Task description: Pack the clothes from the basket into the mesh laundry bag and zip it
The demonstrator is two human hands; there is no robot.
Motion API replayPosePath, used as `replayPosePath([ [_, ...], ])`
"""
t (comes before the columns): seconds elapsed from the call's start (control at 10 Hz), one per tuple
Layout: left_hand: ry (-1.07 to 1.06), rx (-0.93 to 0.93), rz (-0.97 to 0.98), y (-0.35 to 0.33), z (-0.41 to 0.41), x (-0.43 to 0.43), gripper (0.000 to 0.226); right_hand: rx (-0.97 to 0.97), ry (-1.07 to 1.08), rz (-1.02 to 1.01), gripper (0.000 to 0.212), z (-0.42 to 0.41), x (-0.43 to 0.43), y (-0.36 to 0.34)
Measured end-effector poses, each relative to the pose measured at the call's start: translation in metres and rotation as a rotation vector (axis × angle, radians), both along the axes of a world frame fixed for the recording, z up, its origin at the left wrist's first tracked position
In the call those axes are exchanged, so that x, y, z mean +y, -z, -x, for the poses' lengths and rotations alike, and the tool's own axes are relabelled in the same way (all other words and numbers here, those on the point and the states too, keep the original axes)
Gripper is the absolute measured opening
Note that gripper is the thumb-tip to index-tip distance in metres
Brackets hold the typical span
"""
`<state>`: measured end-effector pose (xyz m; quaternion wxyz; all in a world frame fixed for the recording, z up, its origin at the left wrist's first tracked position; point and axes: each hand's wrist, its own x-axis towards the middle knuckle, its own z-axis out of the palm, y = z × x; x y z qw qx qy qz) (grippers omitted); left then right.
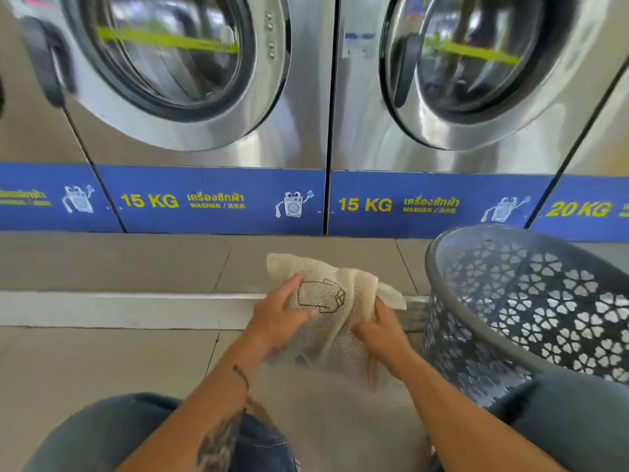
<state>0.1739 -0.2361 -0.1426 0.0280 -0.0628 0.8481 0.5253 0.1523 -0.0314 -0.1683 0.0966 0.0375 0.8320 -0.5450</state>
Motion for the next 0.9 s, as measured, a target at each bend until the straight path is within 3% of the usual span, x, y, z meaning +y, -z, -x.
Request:
replayPosePath([
  [0.2,0.01,0.15,-0.009,-0.081,0.06,-0.03,0.083,0.141,0.013,0.081,0.065,0.084,-0.032,-0.058],
  [0.3,0.002,0.15,-0.011,-0.078,0.118,-0.047,0.085,0.15,0.017,0.048,0.073,0.151,-0.038,-0.058],
  [0.5,0.054,-0.048,-0.035,0.029,0.237,-0.05,0.089,0.048,-0.075,-0.158,0.091,0.272,-0.052,0.021],
  [0.6,0.085,-0.242,0.364,0.085,0.277,-0.039,0.106,0.031,-0.188,-0.473,0.09,0.291,-0.062,0.077],
  [0.7,0.097,-0.33,0.698,0.105,0.299,-0.042,0.105,-0.044,-0.199,-0.695,0.087,0.299,-0.064,0.107],
  [0.9,0.269,-0.515,0.971,0.042,0.318,-0.055,0.097,-0.332,-0.274,-0.765,0.084,0.321,-0.058,0.048],
])
